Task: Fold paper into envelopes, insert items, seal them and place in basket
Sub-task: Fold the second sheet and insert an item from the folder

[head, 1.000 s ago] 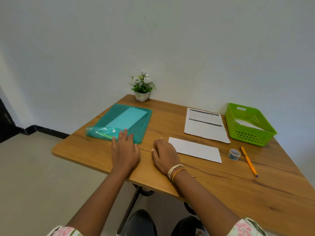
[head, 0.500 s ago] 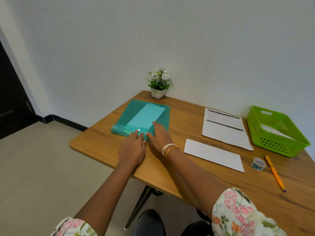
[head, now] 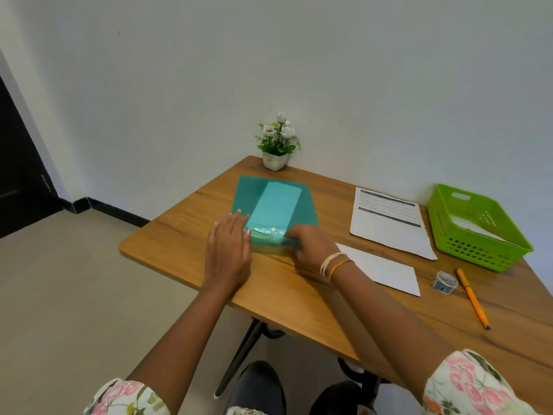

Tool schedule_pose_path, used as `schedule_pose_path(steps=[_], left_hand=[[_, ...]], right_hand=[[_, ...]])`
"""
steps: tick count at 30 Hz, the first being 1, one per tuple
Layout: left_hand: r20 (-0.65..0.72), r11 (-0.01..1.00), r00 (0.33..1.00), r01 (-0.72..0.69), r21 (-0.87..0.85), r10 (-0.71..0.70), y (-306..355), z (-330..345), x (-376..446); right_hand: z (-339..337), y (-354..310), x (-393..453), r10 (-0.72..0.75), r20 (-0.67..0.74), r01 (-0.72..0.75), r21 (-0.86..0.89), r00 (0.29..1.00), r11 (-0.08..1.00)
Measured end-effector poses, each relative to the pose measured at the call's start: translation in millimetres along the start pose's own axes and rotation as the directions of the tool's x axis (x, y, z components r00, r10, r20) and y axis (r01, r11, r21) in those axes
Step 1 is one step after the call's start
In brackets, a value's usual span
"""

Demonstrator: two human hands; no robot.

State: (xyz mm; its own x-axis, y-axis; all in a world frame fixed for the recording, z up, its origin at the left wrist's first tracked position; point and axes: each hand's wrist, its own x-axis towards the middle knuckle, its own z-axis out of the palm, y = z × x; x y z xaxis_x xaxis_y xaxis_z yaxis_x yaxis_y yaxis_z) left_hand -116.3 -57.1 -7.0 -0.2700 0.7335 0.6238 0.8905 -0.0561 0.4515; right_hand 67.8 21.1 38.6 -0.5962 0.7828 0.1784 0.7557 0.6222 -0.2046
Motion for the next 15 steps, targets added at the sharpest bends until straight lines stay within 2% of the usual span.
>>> schedule_pose_path(steps=[2, 4, 7, 10, 13, 15], left_hand=[[0.030, 1.000, 1.000, 0.004, -0.026, -0.004, -1, 2, 1], [0.061, 0.999, 0.998, 0.008, -0.048, -0.005, -3, 3, 1], [0.113, 0.998, 0.994, 0.019, -0.055, -0.013, -2, 3, 0], [0.172, 0.998, 0.985, 0.041, -0.047, -0.033, 1, -1, -1], [0.266, 0.979, 0.950, 0.190, -0.079, -0.164, -2, -1, 3], [0.311, 0.945, 0.909, 0.317, -0.082, -0.278, -6, 2, 8]], right_hand=[[0, 1, -18, -0.027, 0.025, 0.029, -0.084, 0.999, 0.996], [3, 0, -35, -0.021, 0.050, 0.026, -0.092, 0.999, 0.995], [15, -2, -53, 0.015, 0.103, -0.009, -0.050, 0.995, 0.999], [21, -7, -58, 0.066, 0.098, -0.071, 0.046, 0.993, 0.996], [18, -13, -51, 0.142, 0.036, -0.146, 0.159, 0.989, 0.976], [19, -14, -43, 0.169, -0.023, -0.163, 0.164, 0.985, 0.973]])
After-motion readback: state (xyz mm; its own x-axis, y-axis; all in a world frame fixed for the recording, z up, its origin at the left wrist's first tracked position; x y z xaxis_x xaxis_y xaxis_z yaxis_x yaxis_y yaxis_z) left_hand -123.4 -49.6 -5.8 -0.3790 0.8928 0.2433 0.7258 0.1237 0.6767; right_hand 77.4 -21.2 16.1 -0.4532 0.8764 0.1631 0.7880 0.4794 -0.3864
